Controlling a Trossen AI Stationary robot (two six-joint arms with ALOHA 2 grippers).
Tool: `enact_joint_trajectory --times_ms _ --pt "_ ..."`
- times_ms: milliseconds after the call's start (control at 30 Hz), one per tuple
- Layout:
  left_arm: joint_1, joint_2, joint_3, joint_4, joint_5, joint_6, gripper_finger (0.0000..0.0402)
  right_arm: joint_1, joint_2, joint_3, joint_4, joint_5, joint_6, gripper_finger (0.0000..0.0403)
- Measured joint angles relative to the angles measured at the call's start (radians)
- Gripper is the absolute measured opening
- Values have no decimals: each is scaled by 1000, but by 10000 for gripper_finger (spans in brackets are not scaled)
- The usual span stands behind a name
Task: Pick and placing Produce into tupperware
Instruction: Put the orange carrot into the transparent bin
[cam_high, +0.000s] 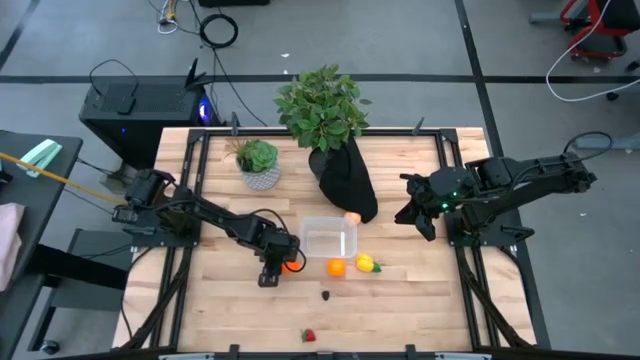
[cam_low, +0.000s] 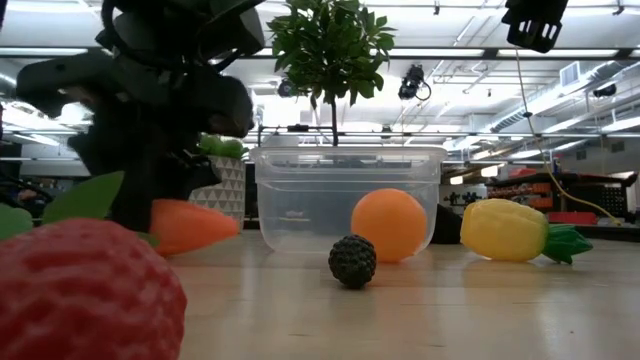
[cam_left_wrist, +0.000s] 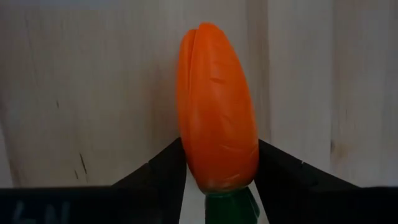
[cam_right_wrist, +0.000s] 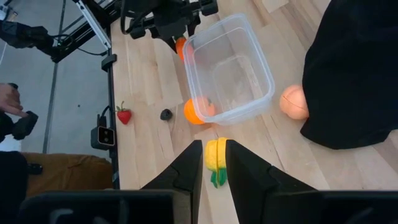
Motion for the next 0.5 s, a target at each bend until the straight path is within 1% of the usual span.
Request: enact_joint_trajectory --times_ms 133,233,500 --pt "0 -1 43 -2 10 5 160 0 0 0 0 0 0 78" --pt "0 -2 74 -27 30 6 162 0 0 0 0 0 0 78" --pt "0 -3 181 -206 133 86 168 0 0 0 0 0 0 78"
